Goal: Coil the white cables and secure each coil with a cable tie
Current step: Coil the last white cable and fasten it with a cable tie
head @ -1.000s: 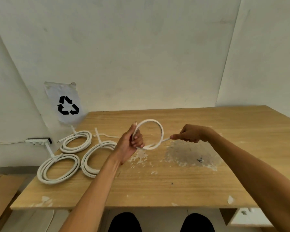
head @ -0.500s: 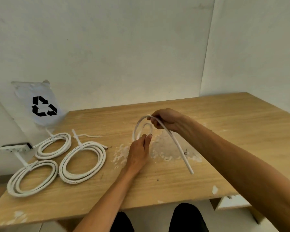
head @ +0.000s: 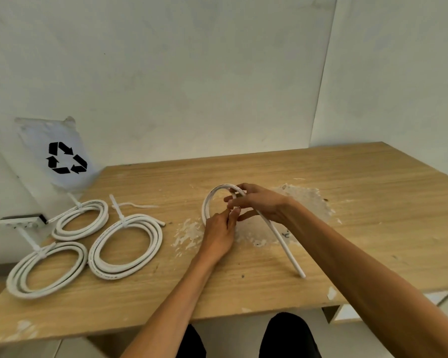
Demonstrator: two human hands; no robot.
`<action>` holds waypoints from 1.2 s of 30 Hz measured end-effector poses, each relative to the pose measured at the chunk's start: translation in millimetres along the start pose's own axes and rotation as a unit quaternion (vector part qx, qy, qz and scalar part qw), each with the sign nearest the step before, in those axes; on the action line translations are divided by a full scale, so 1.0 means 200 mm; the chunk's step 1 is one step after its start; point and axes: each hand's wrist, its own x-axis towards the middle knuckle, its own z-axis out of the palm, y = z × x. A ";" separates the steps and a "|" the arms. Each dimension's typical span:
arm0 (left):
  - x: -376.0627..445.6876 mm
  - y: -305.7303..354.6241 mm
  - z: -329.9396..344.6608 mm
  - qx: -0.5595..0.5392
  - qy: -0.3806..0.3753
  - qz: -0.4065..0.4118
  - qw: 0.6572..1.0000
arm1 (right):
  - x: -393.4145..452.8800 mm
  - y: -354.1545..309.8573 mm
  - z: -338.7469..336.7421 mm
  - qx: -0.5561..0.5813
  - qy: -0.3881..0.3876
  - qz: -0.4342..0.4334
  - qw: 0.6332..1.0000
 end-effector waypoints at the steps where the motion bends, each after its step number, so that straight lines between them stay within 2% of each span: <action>1: 0.00 0.01 0.00 0.002 -0.001 -0.008 1.000 | 0.00 0.01 0.00 0.002 0.007 -0.012 1.000; 4: 0.01 0.04 -0.02 0.002 -0.030 -0.041 0.999 | 0.00 0.04 0.04 0.053 0.054 -0.030 0.997; 6: 0.04 0.05 -0.05 -0.040 -0.063 -0.069 0.995 | -0.01 0.04 0.05 0.074 0.069 -0.037 0.994; 8: 0.06 0.06 -0.08 -0.118 -0.080 -0.095 0.985 | -0.03 0.03 0.05 0.048 0.058 -0.054 0.996; 10: 0.07 0.07 -0.09 -0.193 -0.065 -0.114 0.972 | -0.06 0.01 0.04 0.007 0.021 -0.059 0.998; 13: 0.07 0.08 -0.10 -0.231 -0.043 -0.116 0.965 | -0.08 -0.01 0.04 -0.067 -0.007 -0.038 0.997; 16: 0.07 0.10 -0.08 -0.257 -0.022 -0.125 0.958 | -0.10 0.03 0.08 -0.191 0.075 -0.050 0.978; 19: 0.11 0.13 -0.09 -0.311 0.042 -0.178 0.932 | -0.15 0.15 0.09 -0.338 0.213 -0.156 0.903; 20: 0.12 0.14 -0.10 -0.327 0.053 -0.192 0.924 | -0.17 0.18 0.09 -0.357 0.239 -0.179 0.885; 22: 0.15 0.15 -0.12 -0.349 0.062 -0.209 0.911 | -0.20 0.23 0.09 -0.365 0.265 -0.192 0.872; 30: 0.16 0.14 -0.21 -0.365 0.100 -0.244 0.893 | -0.19 0.29 0.31 -0.384 0.230 -0.165 0.879; 33: 0.15 0.12 -0.23 -0.381 0.114 -0.242 0.885 | -0.19 0.32 0.43 -0.399 0.217 -0.187 0.871; 34: 0.15 0.12 -0.23 -0.407 0.123 -0.237 0.874 | -0.19 0.32 0.46 -0.402 0.216 -0.192 0.869; 36: 0.15 0.11 -0.26 -0.490 0.137 -0.242 0.826 | -0.16 0.32 0.51 -0.409 0.212 -0.193 0.866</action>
